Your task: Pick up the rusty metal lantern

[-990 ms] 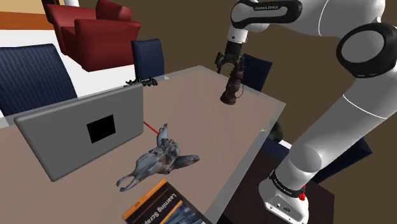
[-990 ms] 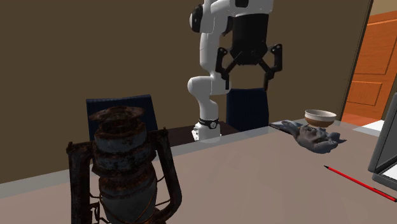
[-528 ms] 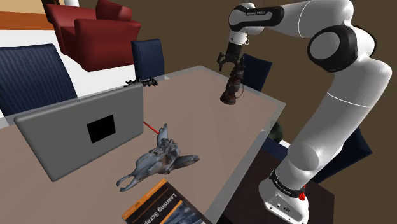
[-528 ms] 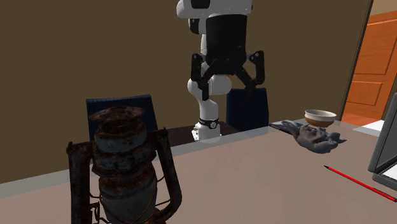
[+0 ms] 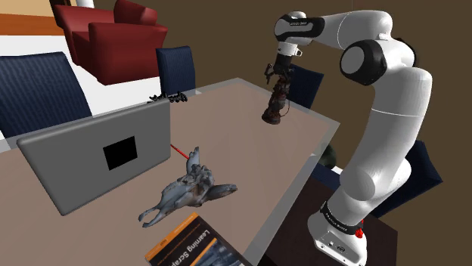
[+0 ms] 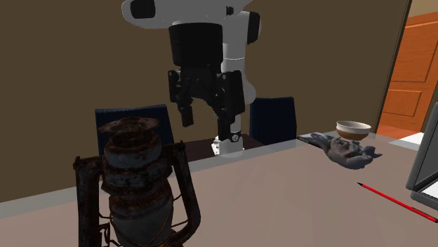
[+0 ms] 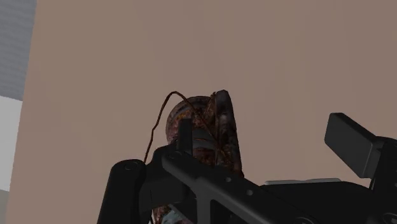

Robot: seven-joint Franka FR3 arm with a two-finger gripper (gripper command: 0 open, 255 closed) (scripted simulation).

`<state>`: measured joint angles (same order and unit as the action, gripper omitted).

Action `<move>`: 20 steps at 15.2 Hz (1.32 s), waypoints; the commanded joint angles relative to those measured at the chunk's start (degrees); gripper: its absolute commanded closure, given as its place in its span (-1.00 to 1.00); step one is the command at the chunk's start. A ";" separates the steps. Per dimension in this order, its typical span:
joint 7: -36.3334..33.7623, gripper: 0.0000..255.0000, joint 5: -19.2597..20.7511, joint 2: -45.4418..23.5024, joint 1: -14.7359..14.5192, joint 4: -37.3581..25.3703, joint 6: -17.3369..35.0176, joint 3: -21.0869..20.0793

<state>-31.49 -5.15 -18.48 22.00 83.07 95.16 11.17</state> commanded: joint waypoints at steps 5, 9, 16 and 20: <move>-1.41 -1.00 -0.81 -3.84 1.86 -2.57 1.11 1.31; -1.26 -1.00 -0.90 -4.03 1.73 0.68 4.53 1.25; -1.22 1.00 -0.92 -4.16 1.77 0.39 4.38 1.25; -1.21 1.00 -0.93 -4.19 1.79 0.35 4.36 1.26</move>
<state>-32.69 -6.09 -22.63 23.76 83.37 99.48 12.40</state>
